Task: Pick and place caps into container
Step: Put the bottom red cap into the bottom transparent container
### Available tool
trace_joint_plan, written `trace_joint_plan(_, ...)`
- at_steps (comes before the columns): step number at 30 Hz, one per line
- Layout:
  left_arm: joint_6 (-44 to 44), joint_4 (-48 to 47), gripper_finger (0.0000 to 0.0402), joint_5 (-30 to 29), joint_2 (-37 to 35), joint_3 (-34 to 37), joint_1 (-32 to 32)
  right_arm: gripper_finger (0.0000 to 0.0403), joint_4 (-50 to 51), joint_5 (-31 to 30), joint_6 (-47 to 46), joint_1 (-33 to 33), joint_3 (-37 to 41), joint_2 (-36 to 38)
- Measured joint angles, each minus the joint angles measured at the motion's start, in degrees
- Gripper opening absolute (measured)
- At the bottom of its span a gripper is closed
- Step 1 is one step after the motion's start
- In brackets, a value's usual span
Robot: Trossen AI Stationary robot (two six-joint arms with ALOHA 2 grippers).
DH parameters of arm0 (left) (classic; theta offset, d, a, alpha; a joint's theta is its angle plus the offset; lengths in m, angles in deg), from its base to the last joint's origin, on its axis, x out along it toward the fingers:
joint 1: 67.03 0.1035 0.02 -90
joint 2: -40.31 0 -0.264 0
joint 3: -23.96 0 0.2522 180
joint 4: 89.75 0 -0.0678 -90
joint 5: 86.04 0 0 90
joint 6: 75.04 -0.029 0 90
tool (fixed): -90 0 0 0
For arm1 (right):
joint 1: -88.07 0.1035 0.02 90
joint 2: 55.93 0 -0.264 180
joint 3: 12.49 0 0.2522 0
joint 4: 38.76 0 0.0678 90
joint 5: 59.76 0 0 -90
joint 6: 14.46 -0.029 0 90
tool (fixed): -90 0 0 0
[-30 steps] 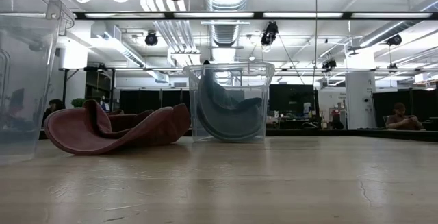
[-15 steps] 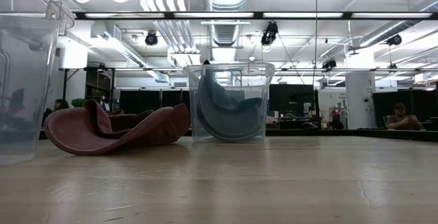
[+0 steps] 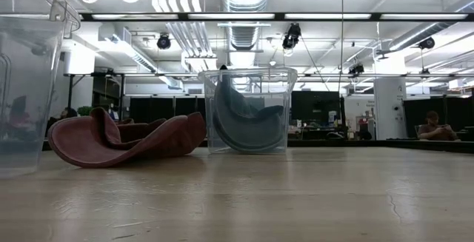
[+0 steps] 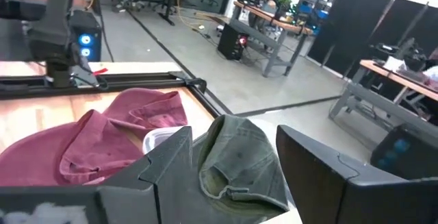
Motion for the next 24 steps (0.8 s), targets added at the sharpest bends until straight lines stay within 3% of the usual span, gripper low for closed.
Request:
trace_joint_plan(9, -4.9, -11.4, 0.0005, -0.9, 4.3, 0.1, -1.6, 0.0208, -0.5, 0.0, -2.4, -2.5, 0.0, 0.0)
trace_joint_plan(20, -5.0, -8.1, 0.0009, 5.1, 8.5, 0.1, -1.6, 0.0208, -1.3, 0.0, 0.5, -2.8, 0.0, 0.0)
trace_joint_plan(24, -7.2, -8.0, 0.0010, 4.3, 9.5, 0.1, -2.4, 0.0208, -1.4, 0.0, 1.6, -2.8, 0.0, 0.0)
